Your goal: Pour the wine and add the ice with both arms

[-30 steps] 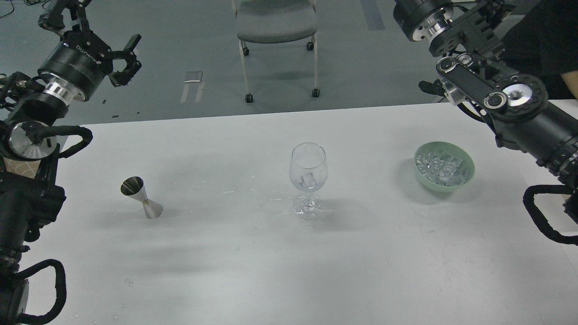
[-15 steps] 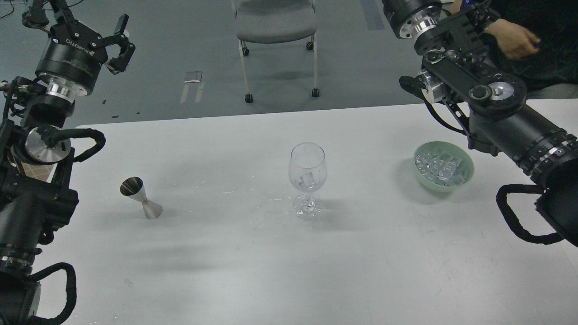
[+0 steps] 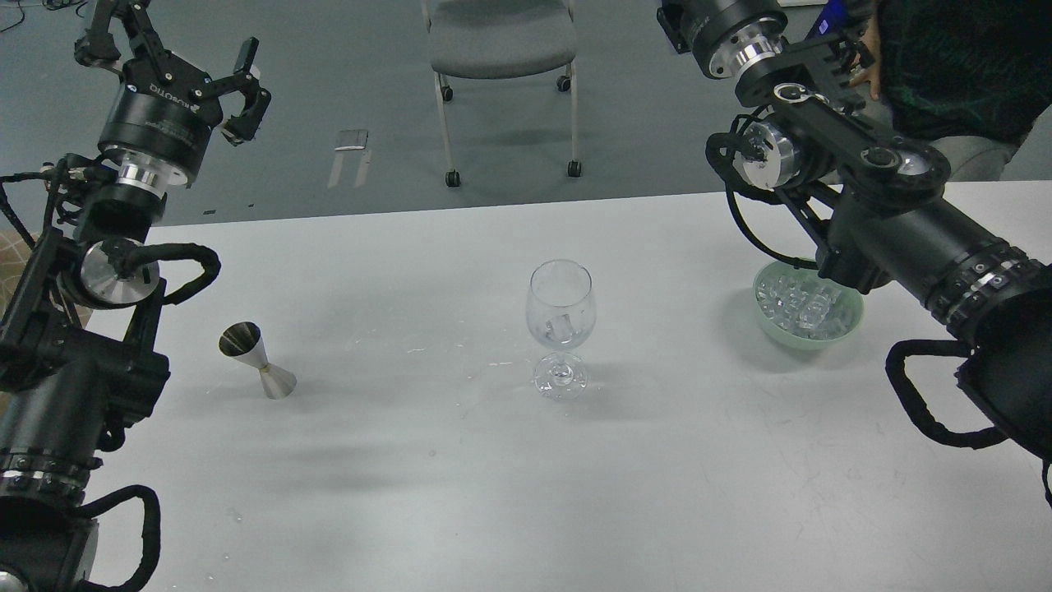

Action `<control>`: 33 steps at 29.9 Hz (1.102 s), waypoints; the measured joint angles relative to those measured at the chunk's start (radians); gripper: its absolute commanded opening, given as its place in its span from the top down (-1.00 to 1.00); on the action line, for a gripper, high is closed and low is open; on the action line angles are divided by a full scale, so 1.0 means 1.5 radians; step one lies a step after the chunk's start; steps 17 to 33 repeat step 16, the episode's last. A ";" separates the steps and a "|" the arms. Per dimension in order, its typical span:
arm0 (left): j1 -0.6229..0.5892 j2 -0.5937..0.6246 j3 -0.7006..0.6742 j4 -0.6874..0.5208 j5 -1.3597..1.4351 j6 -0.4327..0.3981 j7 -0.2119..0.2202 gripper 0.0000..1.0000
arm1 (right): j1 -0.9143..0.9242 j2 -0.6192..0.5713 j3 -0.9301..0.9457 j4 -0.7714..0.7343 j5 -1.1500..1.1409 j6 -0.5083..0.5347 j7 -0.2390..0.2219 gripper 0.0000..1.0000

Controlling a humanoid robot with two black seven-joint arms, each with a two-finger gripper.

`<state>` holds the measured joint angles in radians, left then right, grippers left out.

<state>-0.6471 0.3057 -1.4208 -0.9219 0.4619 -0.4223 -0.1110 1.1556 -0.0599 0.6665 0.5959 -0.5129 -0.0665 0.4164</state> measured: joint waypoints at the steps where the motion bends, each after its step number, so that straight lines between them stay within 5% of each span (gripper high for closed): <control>1: 0.000 0.000 0.000 0.000 0.000 0.000 0.000 -0.97 | -0.001 0.000 0.000 0.000 0.000 0.001 0.001 -0.99; 16: -0.035 0.025 0.047 0.039 0.005 0.072 0.006 -0.97 | -0.003 0.018 0.001 -0.008 0.001 0.005 0.002 -1.00; 33: -0.035 0.025 0.047 0.039 0.005 0.072 0.006 -0.97 | -0.003 0.018 0.001 -0.008 0.001 0.005 0.002 -1.00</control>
